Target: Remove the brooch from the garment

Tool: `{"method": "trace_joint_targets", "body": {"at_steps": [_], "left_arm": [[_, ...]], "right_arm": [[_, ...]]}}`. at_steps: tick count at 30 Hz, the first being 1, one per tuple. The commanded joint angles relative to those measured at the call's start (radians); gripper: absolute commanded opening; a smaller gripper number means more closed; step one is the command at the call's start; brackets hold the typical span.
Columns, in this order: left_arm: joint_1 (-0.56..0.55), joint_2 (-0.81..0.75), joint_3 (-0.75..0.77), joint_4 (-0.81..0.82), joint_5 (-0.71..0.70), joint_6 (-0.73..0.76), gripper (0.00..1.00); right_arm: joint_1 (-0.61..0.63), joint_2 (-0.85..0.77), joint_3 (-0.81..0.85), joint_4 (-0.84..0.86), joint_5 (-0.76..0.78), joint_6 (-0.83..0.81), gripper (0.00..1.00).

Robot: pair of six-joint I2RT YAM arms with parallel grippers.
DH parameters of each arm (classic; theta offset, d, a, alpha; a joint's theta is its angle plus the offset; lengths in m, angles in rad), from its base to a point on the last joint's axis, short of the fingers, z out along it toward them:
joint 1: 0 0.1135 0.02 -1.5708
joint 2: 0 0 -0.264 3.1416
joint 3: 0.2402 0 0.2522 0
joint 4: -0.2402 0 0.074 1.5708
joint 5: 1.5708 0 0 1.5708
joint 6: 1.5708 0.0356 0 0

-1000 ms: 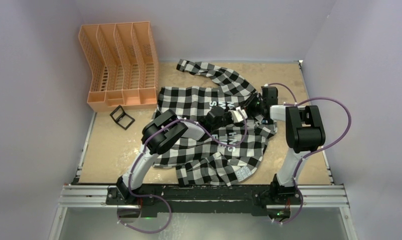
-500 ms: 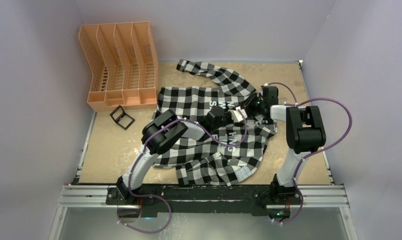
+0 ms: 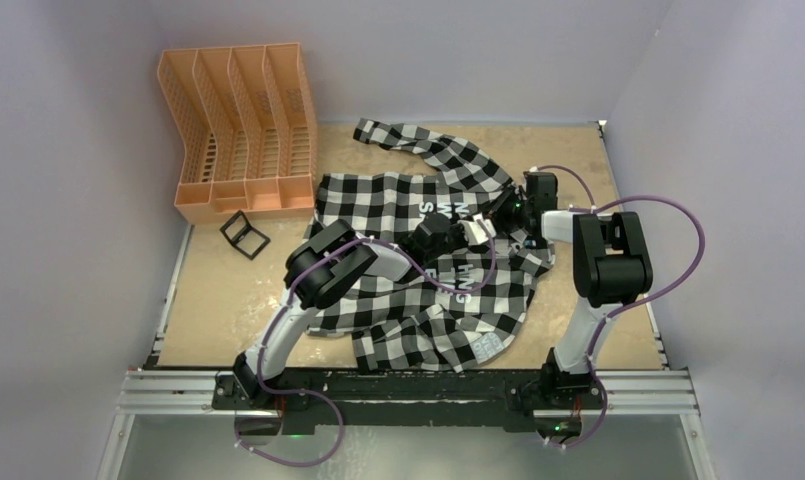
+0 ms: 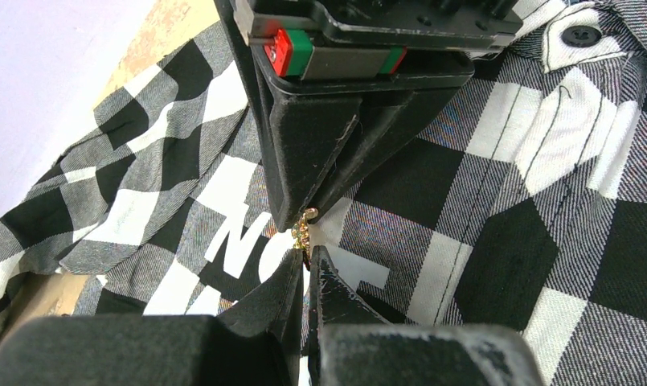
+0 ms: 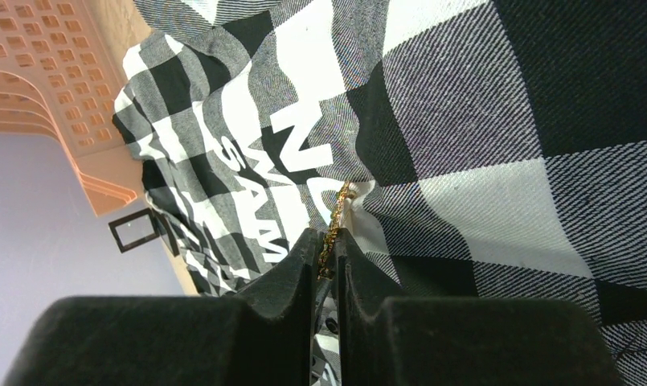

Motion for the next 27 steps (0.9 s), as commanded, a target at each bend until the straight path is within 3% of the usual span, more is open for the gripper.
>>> {"method": "trace_joint_targets", "body": {"at_steps": [1,27], "left_arm": [[-0.024,0.020,0.039,-0.005,0.066,-0.015,0.00],[-0.025,0.018,0.060,-0.023,0.036,-0.049,0.00]], "right_arm": [[0.008,-0.009,0.004,0.053,-0.062,0.008,0.13],[0.032,-0.053,-0.003,0.046,-0.069,-0.004,0.29]]}}
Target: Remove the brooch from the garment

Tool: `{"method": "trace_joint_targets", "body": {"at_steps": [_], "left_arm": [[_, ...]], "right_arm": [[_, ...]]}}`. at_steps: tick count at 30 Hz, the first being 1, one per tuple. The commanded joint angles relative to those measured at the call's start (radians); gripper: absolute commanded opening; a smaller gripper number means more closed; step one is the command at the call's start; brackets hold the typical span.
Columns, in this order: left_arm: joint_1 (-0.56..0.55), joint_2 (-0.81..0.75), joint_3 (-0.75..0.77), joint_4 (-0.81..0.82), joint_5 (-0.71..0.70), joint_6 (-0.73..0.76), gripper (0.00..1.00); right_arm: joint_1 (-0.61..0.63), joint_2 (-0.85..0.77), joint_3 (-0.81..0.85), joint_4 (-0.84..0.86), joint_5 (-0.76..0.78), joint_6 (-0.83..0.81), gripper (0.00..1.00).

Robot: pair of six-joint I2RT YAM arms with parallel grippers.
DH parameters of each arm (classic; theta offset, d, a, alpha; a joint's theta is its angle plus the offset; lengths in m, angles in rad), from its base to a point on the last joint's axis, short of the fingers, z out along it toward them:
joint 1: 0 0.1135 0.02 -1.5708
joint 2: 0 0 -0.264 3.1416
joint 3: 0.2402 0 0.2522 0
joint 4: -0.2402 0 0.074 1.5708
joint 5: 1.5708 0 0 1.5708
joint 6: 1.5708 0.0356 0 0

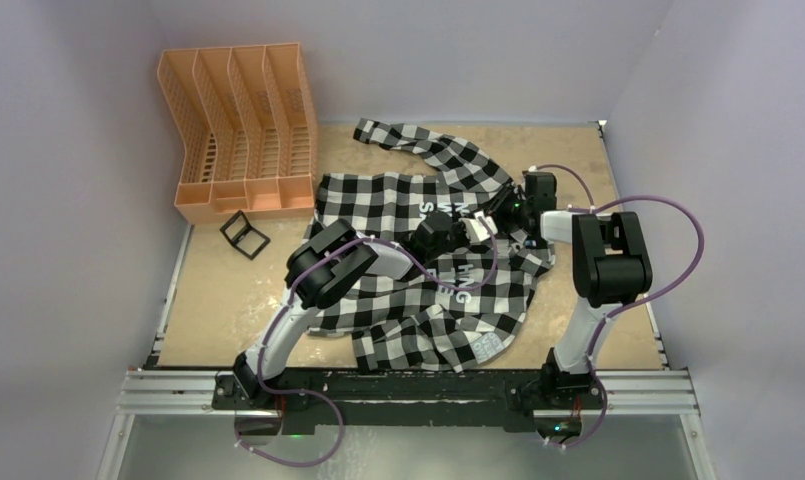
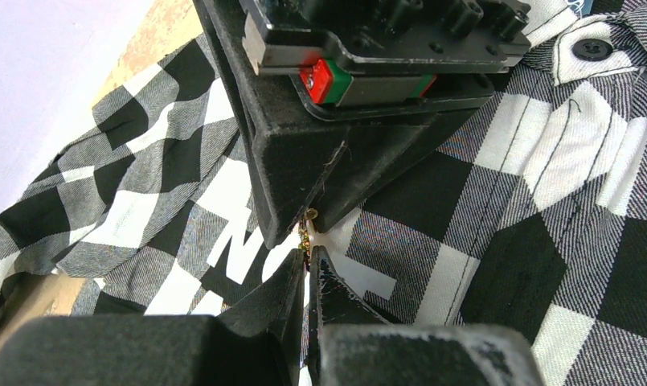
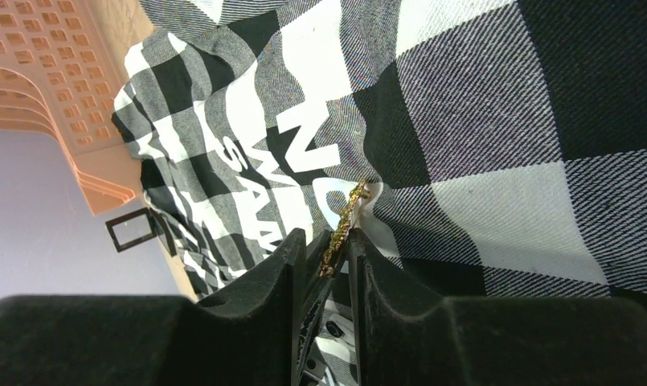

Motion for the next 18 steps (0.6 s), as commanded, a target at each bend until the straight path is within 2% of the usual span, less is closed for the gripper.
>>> {"method": "trace_joint_targets", "body": {"at_steps": [1,6,18], "left_arm": [[-0.024,0.007,0.031,-0.001,0.039,-0.030,0.00],[-0.023,0.008,0.026,0.000,0.011,-0.034,0.00],[-0.023,-0.002,0.011,0.005,-0.014,-0.031,0.00]], "right_arm": [[0.026,-0.058,-0.001,0.032,-0.071,-0.002,0.29],[0.025,-0.097,-0.003,-0.016,-0.079,-0.019,0.32],[0.012,-0.200,0.006,-0.168,0.049,-0.112,0.42]]}}
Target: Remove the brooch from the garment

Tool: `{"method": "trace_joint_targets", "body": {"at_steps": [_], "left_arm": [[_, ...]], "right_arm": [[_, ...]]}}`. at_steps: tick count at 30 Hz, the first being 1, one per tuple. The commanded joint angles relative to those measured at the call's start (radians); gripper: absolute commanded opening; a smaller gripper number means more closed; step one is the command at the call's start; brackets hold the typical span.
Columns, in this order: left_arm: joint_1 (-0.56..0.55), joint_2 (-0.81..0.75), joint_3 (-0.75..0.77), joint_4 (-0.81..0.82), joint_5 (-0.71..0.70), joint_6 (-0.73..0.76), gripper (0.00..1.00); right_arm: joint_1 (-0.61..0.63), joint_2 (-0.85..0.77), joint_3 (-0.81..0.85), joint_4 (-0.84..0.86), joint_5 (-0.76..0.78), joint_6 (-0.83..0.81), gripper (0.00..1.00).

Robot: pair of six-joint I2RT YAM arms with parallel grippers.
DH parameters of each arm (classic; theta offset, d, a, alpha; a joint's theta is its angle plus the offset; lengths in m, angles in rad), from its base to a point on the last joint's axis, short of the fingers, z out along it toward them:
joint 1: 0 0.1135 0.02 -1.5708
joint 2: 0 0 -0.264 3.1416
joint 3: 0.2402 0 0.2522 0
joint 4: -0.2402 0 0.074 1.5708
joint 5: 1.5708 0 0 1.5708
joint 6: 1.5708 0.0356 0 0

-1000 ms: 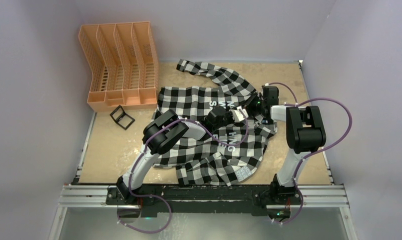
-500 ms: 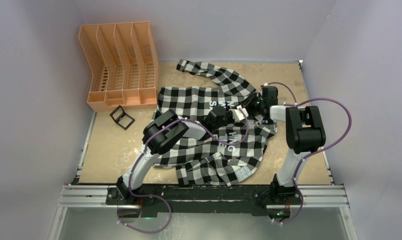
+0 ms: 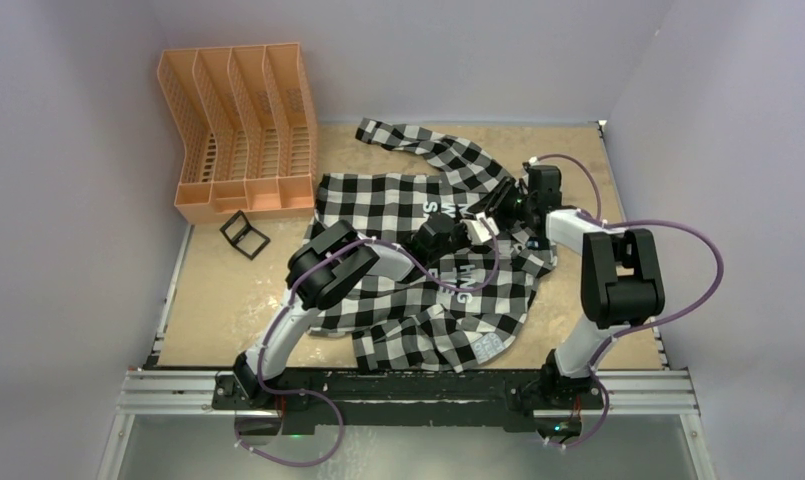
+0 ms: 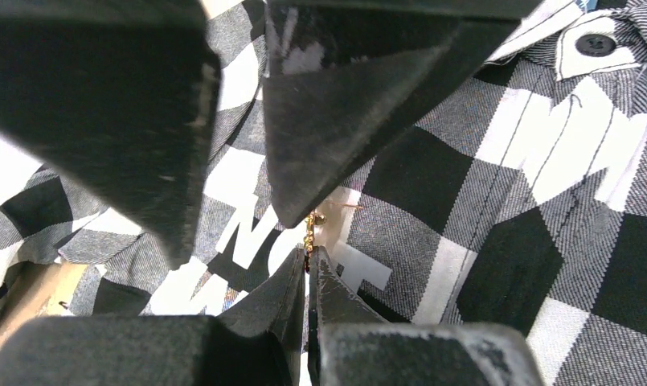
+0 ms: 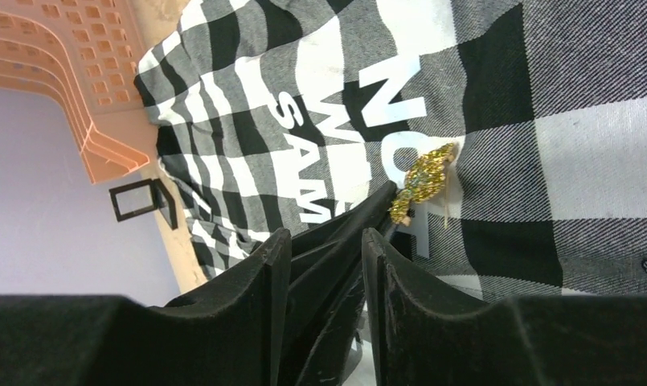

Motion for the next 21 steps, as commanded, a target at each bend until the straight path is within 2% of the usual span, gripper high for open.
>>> {"method": "trace_joint_targets", "body": {"at_steps": [1,10,16,21], "left_arm": [[-0.016,-0.002,0.012,0.006,0.013,-0.022,0.00],[-0.016,-0.015,-0.010,0.022,0.016,-0.023,0.01],[-0.016,-0.052,-0.040,0.035,0.023,-0.040,0.32],[-0.016,-0.102,-0.092,0.055,0.021,-0.058,0.46]], "right_arm": [[-0.005,-0.072,0.011,-0.076,0.061,-0.062,0.42],[-0.039,-0.107,0.002,-0.122,0.165,-0.113,0.46],[-0.044,-0.071,-0.005,-0.083,0.133,-0.144,0.44],[-0.045,-0.050,-0.004,-0.063,0.119,-0.180,0.43]]}}
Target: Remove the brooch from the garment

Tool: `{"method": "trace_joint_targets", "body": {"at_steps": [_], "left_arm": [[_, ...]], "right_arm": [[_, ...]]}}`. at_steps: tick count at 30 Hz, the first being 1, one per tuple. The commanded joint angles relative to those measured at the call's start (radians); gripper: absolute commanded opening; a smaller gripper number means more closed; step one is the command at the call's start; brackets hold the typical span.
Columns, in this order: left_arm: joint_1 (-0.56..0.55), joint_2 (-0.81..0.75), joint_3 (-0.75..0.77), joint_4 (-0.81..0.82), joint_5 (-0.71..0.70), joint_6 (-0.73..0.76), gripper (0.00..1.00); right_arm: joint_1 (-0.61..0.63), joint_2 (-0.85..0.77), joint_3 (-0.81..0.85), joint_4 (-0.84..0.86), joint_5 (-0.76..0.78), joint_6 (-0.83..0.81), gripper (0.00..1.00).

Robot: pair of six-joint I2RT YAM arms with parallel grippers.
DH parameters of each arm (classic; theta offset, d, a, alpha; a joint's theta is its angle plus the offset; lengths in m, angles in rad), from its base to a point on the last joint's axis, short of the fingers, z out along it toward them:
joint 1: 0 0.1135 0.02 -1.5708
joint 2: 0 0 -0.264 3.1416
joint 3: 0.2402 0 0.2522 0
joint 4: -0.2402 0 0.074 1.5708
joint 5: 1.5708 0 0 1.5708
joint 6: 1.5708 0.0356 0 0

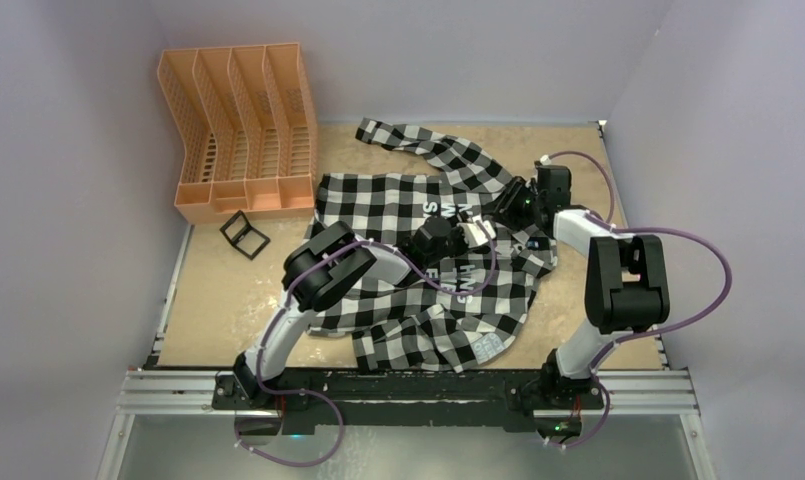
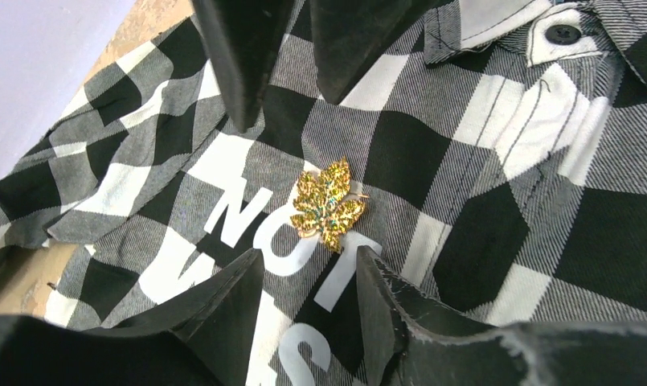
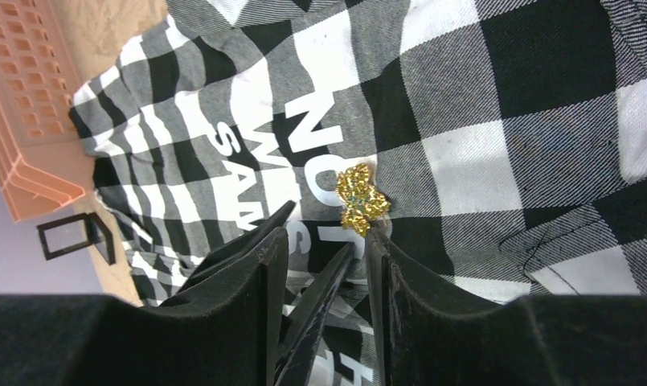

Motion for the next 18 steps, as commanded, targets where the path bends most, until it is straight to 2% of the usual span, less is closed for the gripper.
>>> {"method": "trace_joint_targets", "body": {"at_steps": [1,6,10,18], "left_arm": [[-0.007,-0.093,-0.056,0.036,0.015,-0.037,0.48],[-0.006,-0.179,-0.121,0.043,-0.006,-0.084,0.57],[0.005,-0.239,-0.159,0.018,-0.052,-0.159,0.62],[0.065,-0.308,-0.171,-0.137,-0.033,-0.394,0.63]], "right_arm": [[-0.003,0.016,-0.001,0.023,-0.001,-0.065,0.43],[0.004,0.024,0.035,-0.009,0.075,-0.134,0.42],[0.040,0.017,0.084,-0.087,0.214,-0.184,0.44],[0.182,0.058,0.235,-0.291,0.491,-0.235,0.58]]}}
